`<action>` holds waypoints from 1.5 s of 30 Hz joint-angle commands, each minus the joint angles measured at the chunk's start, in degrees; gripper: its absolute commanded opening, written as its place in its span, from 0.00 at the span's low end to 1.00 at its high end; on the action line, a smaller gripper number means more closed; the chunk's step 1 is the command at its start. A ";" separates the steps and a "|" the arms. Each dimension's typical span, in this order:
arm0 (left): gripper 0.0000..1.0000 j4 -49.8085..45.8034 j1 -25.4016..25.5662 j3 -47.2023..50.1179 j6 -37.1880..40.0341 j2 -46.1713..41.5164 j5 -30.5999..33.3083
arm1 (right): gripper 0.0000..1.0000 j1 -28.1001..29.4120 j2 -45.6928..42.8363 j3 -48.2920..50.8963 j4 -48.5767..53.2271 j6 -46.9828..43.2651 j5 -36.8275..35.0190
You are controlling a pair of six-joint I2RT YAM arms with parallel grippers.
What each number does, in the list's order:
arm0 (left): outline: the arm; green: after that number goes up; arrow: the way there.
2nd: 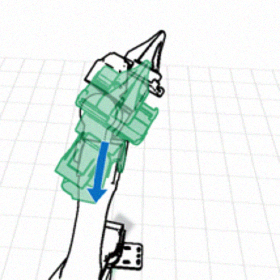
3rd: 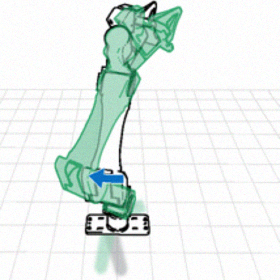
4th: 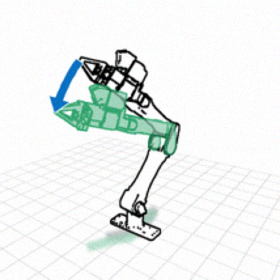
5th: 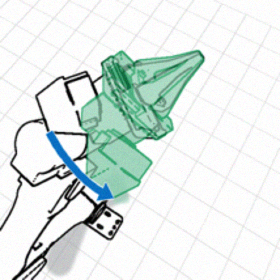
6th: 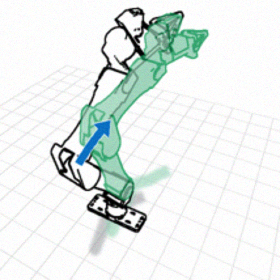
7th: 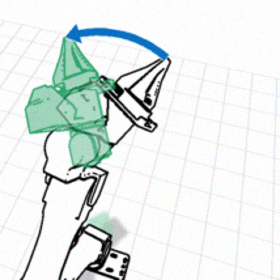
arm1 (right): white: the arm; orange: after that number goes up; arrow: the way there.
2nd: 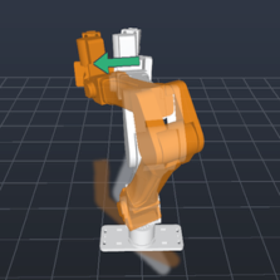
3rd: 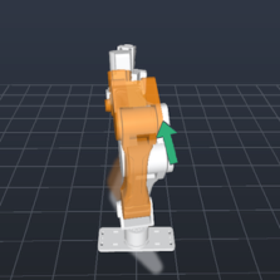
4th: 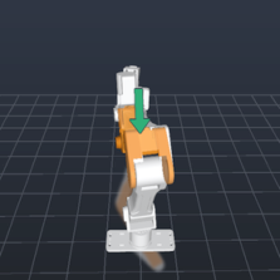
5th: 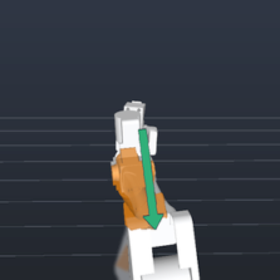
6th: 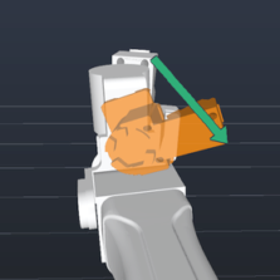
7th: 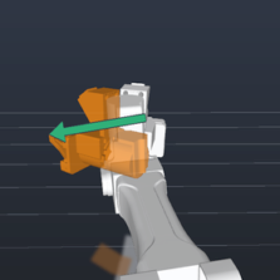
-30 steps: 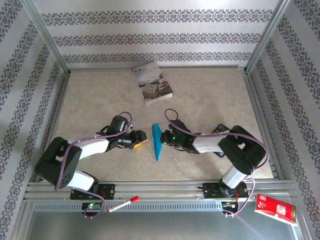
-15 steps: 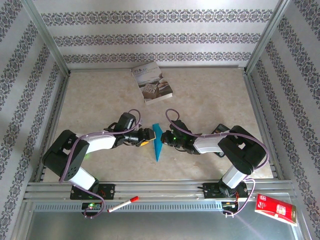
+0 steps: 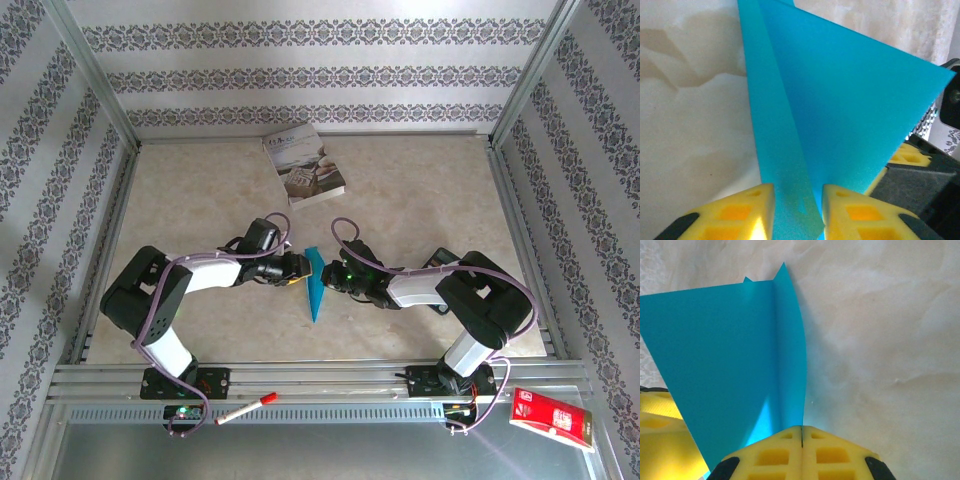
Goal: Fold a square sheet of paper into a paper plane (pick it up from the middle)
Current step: Move a paper plane to the center of the table.
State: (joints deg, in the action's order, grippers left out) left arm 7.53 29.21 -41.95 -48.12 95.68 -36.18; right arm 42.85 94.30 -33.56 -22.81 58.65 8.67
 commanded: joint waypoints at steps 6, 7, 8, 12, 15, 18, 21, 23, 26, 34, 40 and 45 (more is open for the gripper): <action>0.09 -1.05 -1.25 0.09 1.89 -0.27 0.08 | 0.00 -0.65 -1.08 2.24 -1.19 1.12 -1.10; 0.07 -0.86 -1.75 0.37 1.84 -0.42 -0.16 | 0.00 -0.97 -1.45 2.63 -1.40 1.19 -1.20; 0.06 -0.85 -2.10 0.58 1.99 -0.64 -0.12 | 0.00 -1.15 -1.75 2.80 -1.45 1.07 -1.17; 0.04 -1.09 -3.21 0.97 2.59 -1.28 0.24 | 0.00 -2.10 -2.87 3.23 -1.27 0.77 -1.04; 0.03 -0.88 -4.03 1.11 2.54 -0.94 0.14 | 0.00 -2.62 -3.50 3.50 -1.22 0.51 -1.14; 0.03 -0.15 -4.23 1.25 2.03 -0.53 0.10 | 0.00 -2.95 -3.73 3.50 -1.10 0.35 -1.07; 0.02 0.58 -4.63 1.42 1.43 -0.32 0.46 | 0.00 -3.41 -3.94 3.81 -1.10 0.38 -1.17; 0.02 1.43 -4.78 1.97 0.71 -0.27 1.17 | 0.00 -3.67 -4.16 4.19 -1.10 0.43 -1.46; 0.02 2.81 -4.80 2.15 -0.35 0.53 0.84 | 0.00 -3.89 -4.25 4.56 -1.10 0.46 -1.73; 0.04 4.36 -4.70 2.14 -0.68 2.90 -0.77 | 0.00 -4.10 -3.08 4.29 -1.58 0.19 -1.66; 0.15 6.76 -4.73 2.21 -1.89 4.23 -2.77 | 0.06 -4.30 -2.63 3.43 -1.89 -0.60 -0.72; 0.22 6.65 -4.77 2.18 -1.94 3.56 -3.02 | 0.13 -4.28 -3.04 3.42 -2.14 -0.56 -0.22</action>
State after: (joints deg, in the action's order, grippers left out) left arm 12.21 24.99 -40.07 -49.80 99.11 -38.04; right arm 39.09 91.53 -29.47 -23.64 58.59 8.08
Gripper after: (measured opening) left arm 0.213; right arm 0.127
